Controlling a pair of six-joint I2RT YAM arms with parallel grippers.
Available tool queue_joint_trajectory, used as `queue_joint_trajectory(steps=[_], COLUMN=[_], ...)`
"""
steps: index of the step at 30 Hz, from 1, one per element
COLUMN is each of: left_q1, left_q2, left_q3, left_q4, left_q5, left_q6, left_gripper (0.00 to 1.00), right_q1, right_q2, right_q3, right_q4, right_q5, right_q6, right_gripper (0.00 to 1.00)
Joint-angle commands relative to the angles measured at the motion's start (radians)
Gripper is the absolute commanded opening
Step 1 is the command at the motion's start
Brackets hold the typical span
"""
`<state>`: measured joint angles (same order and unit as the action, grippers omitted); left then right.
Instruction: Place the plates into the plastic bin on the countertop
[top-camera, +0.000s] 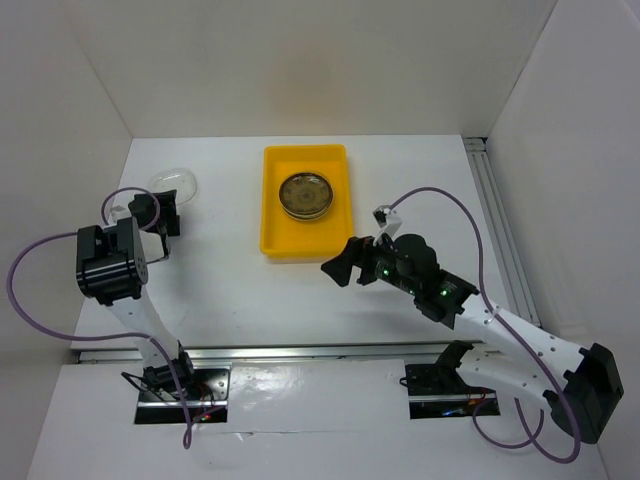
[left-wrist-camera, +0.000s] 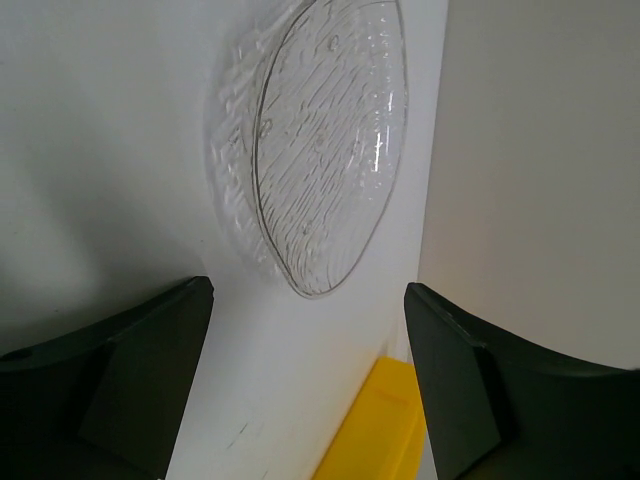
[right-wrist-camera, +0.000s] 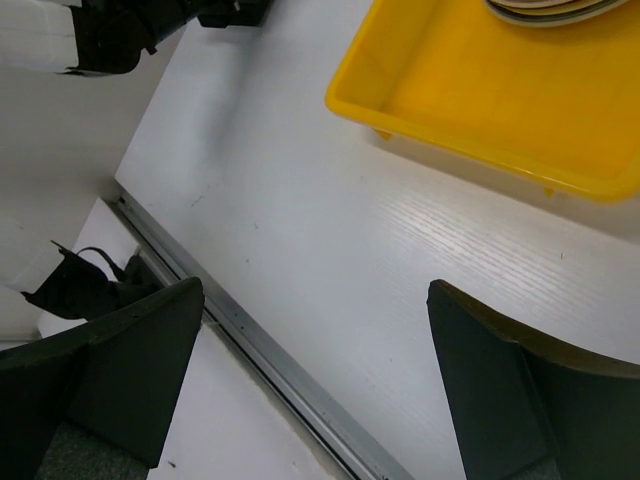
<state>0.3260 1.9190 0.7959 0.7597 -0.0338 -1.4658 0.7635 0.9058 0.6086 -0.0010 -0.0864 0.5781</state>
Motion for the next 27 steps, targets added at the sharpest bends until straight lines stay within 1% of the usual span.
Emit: queue_joint_trajectory(steps=[1, 3, 5, 7, 8, 9, 12, 14, 15, 16, 18, 19, 20, 21, 24, 27], left_q1=[-0.018, -0.018, -0.027, -0.027, -0.027, -0.027, -0.036, -0.036, -0.036, -0.036, -0.036, -0.036, -0.036, -0.036, -0.036, -0.036], left_q2=[0.029, 0.052, 0.052, 0.080, 0.090, 0.101, 0.129, 0.139, 0.149, 0.149, 0.160, 0.160, 0.160, 0.160, 0.169, 0.135], left_q3=[0.099, 0.138, 0.184, 0.215, 0.262, 0.281, 0.328, 0.362, 0.374, 0.384, 0.396, 0.396, 0.396, 0.396, 0.396, 0.396], left_q4=[-0.228, -0.288, -0.385, -0.437, -0.477, -0.520, -0.569, -0.592, -0.609, -0.623, -0.651, -0.660, -0.660, -0.660, -0.680, -0.680], left_q5=[-0.071, -0.101, -0.130, -0.146, -0.146, -0.146, -0.156, -0.156, -0.156, -0.156, -0.156, -0.156, -0.156, -0.156, -0.124, -0.071], left_q6=[0.039, 0.029, 0.012, 0.012, 0.012, 0.012, 0.012, 0.012, 0.012, 0.012, 0.012, 0.012, 0.012, 0.012, 0.012, 0.041], left_gripper=[0.91, 0.86, 0.80, 0.73, 0.71, 0.68, 0.63, 0.58, 0.58, 0.50, 0.41, 0.35, 0.23, 0.18, 0.00, 0.00], right_q1=[0.008, 0.017, 0.017, 0.017, 0.017, 0.017, 0.017, 0.017, 0.017, 0.017, 0.017, 0.017, 0.017, 0.017, 0.017, 0.017], right_q2=[-0.001, -0.001, -0.021, -0.030, -0.030, -0.042, -0.042, -0.018, -0.018, -0.018, -0.008, -0.008, -0.008, -0.019, -0.030, -0.054], right_q3=[0.078, 0.091, 0.100, 0.114, 0.128, 0.128, 0.128, 0.128, 0.128, 0.119, 0.109, 0.109, 0.109, 0.109, 0.109, 0.109], right_q4=[-0.022, -0.033, -0.042, -0.053, -0.065, -0.065, -0.074, -0.074, -0.074, -0.074, -0.065, -0.065, -0.065, -0.065, -0.092, -0.106], right_q5=[-0.001, -0.010, -0.010, 0.008, 0.008, 0.020, 0.033, 0.043, 0.043, 0.043, 0.043, 0.034, 0.034, 0.034, 0.054, 0.063], right_q6=[-0.020, -0.020, -0.020, -0.020, -0.020, -0.033, -0.053, -0.054, -0.054, -0.054, -0.054, -0.054, -0.054, -0.054, -0.054, -0.054], right_gripper=[1.00, 1.00, 1.00, 1.00, 1.00, 1.00, 1.00, 1.00, 1.00, 1.00, 1.00, 1.00, 1.00, 1.00, 1.00, 1.00])
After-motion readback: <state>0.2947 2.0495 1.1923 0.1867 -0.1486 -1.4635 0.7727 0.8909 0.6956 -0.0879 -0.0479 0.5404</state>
